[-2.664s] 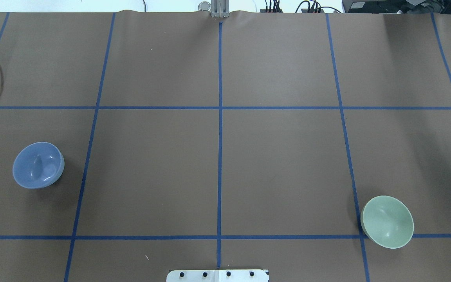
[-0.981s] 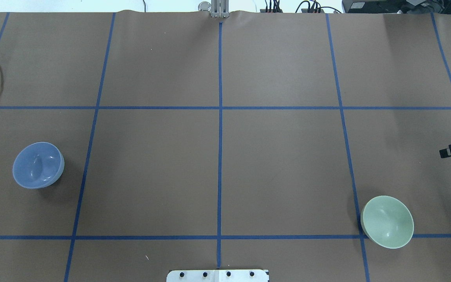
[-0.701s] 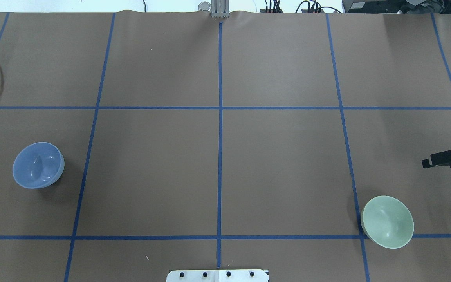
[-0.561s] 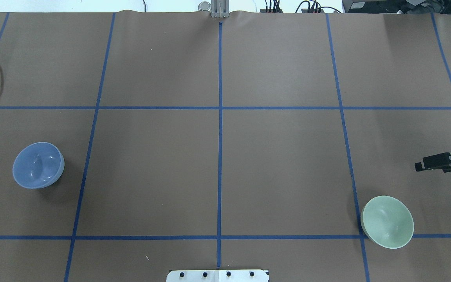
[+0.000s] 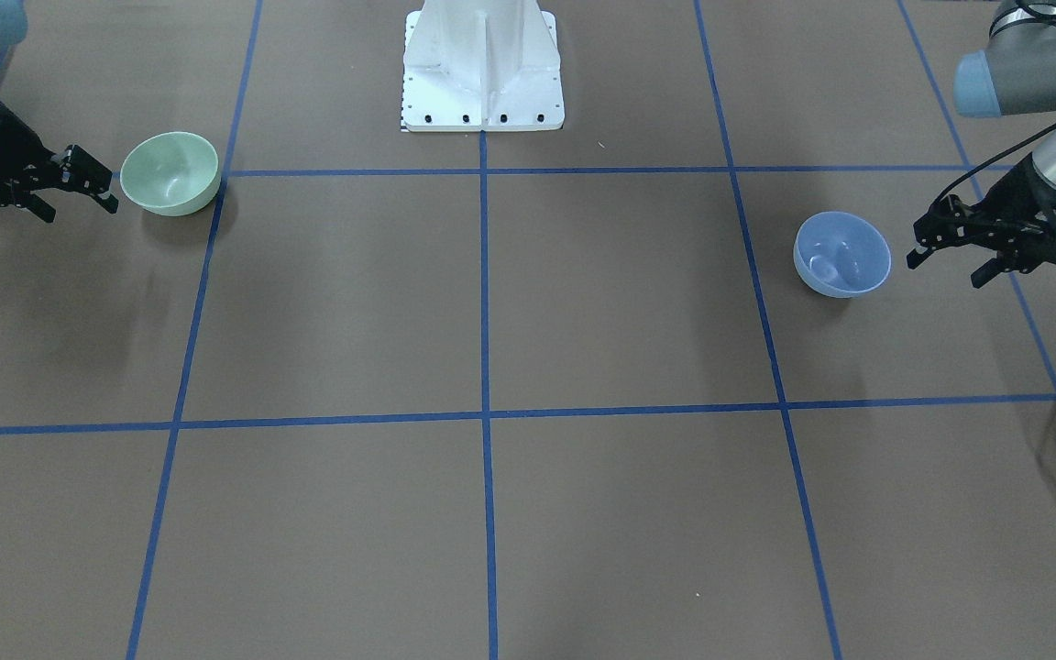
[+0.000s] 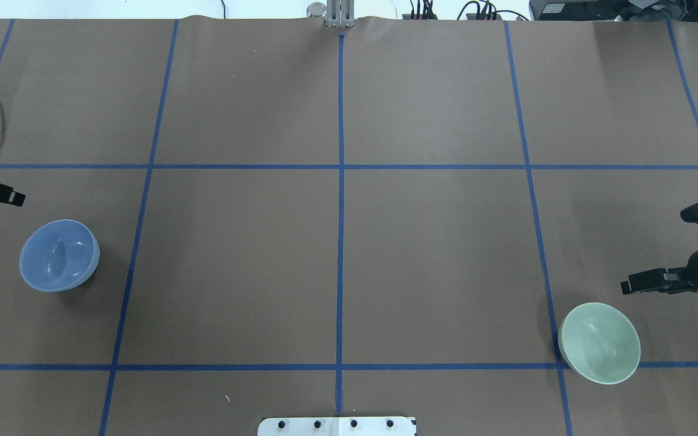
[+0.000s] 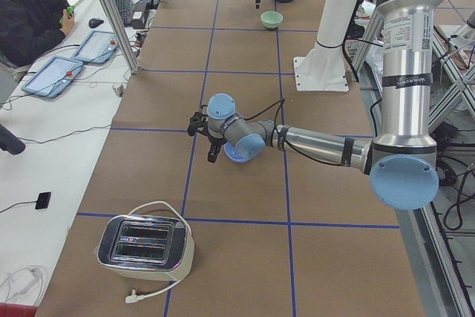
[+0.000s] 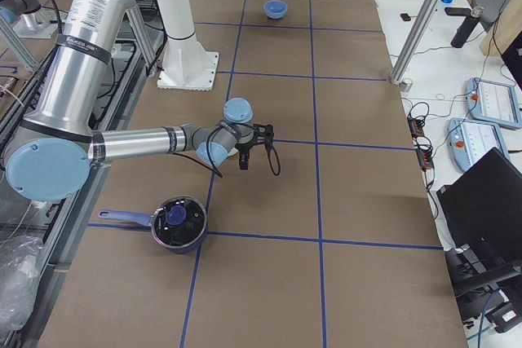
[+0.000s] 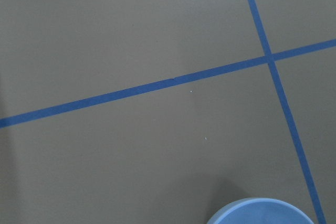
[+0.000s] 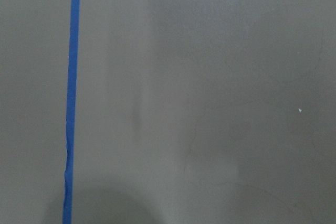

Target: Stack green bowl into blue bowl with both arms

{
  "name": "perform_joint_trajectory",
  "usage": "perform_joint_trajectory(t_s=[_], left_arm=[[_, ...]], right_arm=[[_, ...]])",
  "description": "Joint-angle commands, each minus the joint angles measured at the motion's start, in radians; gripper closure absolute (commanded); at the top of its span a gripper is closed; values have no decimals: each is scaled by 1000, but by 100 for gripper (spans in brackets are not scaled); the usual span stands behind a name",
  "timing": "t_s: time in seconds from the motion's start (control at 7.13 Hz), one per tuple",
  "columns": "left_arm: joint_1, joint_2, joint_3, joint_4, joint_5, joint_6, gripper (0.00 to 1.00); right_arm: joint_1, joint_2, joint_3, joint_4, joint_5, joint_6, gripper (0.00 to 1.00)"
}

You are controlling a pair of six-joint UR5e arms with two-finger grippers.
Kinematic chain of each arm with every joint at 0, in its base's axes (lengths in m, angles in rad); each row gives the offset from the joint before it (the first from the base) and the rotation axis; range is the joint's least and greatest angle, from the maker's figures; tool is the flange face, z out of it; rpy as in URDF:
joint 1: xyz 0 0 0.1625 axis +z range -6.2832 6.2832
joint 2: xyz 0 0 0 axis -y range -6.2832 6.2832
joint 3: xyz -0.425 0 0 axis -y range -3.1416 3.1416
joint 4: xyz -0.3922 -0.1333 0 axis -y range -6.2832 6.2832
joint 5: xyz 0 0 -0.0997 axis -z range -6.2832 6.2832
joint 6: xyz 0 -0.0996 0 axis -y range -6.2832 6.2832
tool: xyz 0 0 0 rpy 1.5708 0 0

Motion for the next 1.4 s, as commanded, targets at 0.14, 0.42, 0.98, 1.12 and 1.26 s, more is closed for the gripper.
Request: perform_joint_trajectory(t_s=[0.14,0.42,0.98,1.12,1.26], left_arm=[[64,22,7,-39,33,-38,4],[113,22,10,-39,56,-53,5],[156,19,71,-40,76,-51,7],[158,19,73,-48,74,-50,7],[163,19,73,-51,74,-52,7]], right_arm=[[-93,-51,31,25,-18,2,0],[-132,-80,29,87,-16,3,0],[-190,-80,28,90,-36,3,0],[-190,-79,26,90,-38,3,0],[-190,-77,25,90,-38,3,3]])
